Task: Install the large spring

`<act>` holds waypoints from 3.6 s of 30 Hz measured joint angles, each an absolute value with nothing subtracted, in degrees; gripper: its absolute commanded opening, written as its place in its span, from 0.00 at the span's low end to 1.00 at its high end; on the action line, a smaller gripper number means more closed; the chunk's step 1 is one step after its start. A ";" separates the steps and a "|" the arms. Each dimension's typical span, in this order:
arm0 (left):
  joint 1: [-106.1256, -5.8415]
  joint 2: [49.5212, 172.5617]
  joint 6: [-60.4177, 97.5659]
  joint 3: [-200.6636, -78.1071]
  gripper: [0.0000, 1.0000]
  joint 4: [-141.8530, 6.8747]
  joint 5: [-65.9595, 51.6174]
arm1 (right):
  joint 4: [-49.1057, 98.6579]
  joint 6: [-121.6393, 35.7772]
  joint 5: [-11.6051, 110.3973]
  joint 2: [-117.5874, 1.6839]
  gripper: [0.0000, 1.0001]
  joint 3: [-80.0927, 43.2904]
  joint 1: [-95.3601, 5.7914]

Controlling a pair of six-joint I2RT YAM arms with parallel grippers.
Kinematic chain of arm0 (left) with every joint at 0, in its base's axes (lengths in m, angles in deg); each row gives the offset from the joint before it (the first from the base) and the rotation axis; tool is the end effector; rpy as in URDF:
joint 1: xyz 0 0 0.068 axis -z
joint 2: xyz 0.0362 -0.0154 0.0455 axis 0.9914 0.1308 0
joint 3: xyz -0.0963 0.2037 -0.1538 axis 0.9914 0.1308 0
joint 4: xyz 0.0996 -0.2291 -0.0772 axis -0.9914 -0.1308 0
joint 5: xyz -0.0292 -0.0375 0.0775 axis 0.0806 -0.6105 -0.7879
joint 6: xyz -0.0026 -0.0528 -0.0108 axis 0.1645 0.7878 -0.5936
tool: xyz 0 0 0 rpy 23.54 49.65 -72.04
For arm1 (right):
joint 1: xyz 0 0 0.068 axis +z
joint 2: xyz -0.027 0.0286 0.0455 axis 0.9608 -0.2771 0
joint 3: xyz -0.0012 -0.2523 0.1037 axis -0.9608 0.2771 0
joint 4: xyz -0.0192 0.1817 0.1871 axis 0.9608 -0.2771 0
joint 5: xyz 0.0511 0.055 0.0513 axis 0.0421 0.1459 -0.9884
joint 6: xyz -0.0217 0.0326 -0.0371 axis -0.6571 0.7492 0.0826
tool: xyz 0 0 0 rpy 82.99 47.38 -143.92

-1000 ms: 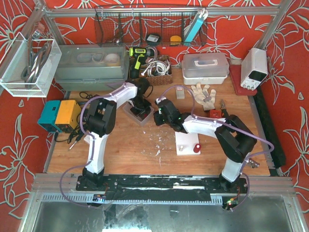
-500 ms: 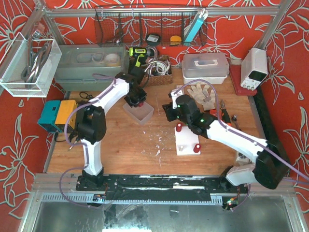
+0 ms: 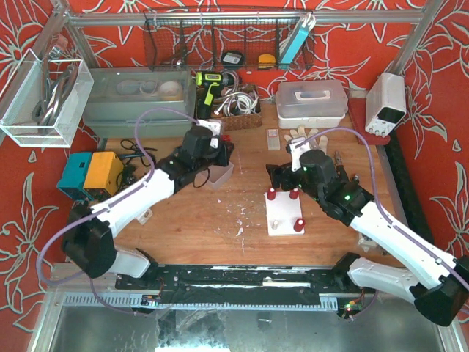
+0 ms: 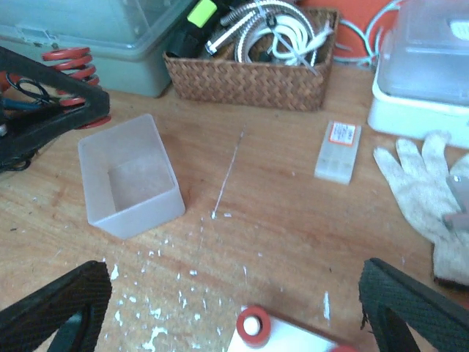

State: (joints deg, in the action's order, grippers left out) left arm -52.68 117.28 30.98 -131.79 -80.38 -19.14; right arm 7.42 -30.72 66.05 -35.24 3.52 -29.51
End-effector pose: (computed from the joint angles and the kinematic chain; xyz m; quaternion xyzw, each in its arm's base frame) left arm 0.2878 -0.1622 0.3089 0.0268 0.8558 -0.2086 0.4725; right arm 0.1693 0.1580 0.3362 -0.1396 0.8187 0.2352 0.5049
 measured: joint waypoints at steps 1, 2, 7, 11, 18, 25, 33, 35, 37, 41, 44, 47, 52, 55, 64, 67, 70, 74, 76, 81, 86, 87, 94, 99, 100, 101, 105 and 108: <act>-51.48 115.66 26.98 -128.97 0.01 -75.83 -17.72 | 5.97 -30.92 66.01 -34.56 0.94 3.52 -29.71; -50.34 114.46 23.86 -126.66 0.01 -72.38 -16.67 | 4.68 -30.98 65.94 -34.04 0.94 3.52 -29.84; -43.26 109.06 9.98 -111.73 0.00 -53.91 -12.93 | -1.83 -31.07 64.00 -32.33 0.85 2.71 -30.06; -39.52 107.10 2.46 -102.20 0.00 -43.64 -11.75 | -5.41 -30.98 60.55 -31.48 0.76 0.94 -30.14; -35.68 107.10 -6.72 -96.34 0.00 -32.29 -11.51 | -8.98 -31.07 50.03 -33.93 0.66 -3.26 -30.21; -33.75 108.10 -10.92 -96.28 0.00 -28.80 -11.62 | -8.98 -29.56 42.25 -38.85 0.66 -4.00 -30.19; -33.23 109.37 -11.66 -97.41 0.00 -30.24 -12.71 | -8.91 -28.58 42.86 -43.06 0.66 -6.21 -27.85; -33.16 109.52 -11.68 -97.67 0.00 -30.33 -12.86 | -8.91 -28.58 43.67 -44.20 0.65 -7.21 -26.80; -33.03 109.63 -11.66 -97.87 0.00 -30.41 -13.02 | -8.93 -28.60 44.85 -45.60 0.62 -8.26 -25.79; -32.75 109.65 -11.66 -97.94 0.00 -30.92 -13.26 | -9.30 -28.77 47.96 -48.35 0.55 -9.55 -24.57; -32.62 109.83 -11.68 -97.96 0.00 -31.73 -14.09 | -9.44 -29.08 49.79 -49.45 0.52 -9.70 -24.22; -32.18 109.83 -11.77 -98.07 0.00 -32.03 -14.28 | -9.81 -29.25 50.69 -50.71 0.52 -9.77 -23.80; -32.18 109.83 -11.59 -98.07 0.00 -33.04 -15.62 | -11.34 -29.47 50.62 -52.33 0.54 -11.15 -23.87; -32.18 109.83 -11.62 -98.07 0.00 -33.15 -16.03 | -11.69 -29.63 50.62 -52.46 0.57 -11.28 -23.87; -32.22 110.07 -11.38 -98.07 0.00 -35.42 -17.08 | -13.87 -32.25 48.92 -55.26 0.25 -13.24 -24.44; -32.16 110.35 -11.81 -98.07 0.00 -35.77 -17.37 | -14.24 -32.66 48.59 -55.30 0.12 -13.24 -24.18; -32.16 110.38 -12.27 -98.07 0.00 -35.66 -17.87 | -14.18 -33.43 48.59 -55.26 0.03 -13.24 -24.15; -32.16 110.38 -12.47 -98.07 0.10 -35.40 -18.31 | -13.94 -33.58 48.61 -55.24 0.00 -13.24 -24.15; -32.16 110.40 -12.51 -98.07 0.27 -35.22 -18.53 | -13.70 -33.60 48.94 -55.15 0.00 -13.24 -24.15; -31.87 110.40 -11.99 -98.07 0.71 -34.30 -19.68 | -13.48 -33.52 50.75 -54.28 0.00 -13.03 -23.96; -31.65 109.13 -9.43 -97.43 1.00 -32.43 -20.84 | -14.42 -33.58 54.47 -51.98 0.00 -11.15 -24.18; -31.63 108.17 -8.60 -96.76 1.00 -32.12 -21.04 | -14.94 -33.58 55.06 -51.33 0.00 -10.80 -24.31; -31.50 100.08 -2.15 -91.47 1.00 -31.18 -25.61 | -19.66 -33.76 57.46 -43.68 0.00 -6.88 -24.92; -31.48 98.83 4.05 -90.46 1.00 -31.70 -36.56 | -24.76 -33.50 56.74 -38.58 0.00 -3.69 -24.90; -31.50 98.94 5.37 -90.46 1.00 -32.27 -38.55 | -25.54 -33.32 56.46 -37.64 0.00 -2.60 -24.88; -31.52 99.18 6.55 -90.55 1.00 -32.93 -40.14 | -26.18 -33.01 56.28 -36.81 0.00 -1.53 -24.74; -31.55 101.33 9.19 -91.34 1.00 -35.57 -43.55 | -28.06 -31.20 56.02 -35.07 0.00 2.19 -23.69; -31.55 102.18 10.09 -91.40 1.00 -36.36 -44.49 | -28.45 -29.56 56.02 -35.11 0.00 3.10 -22.41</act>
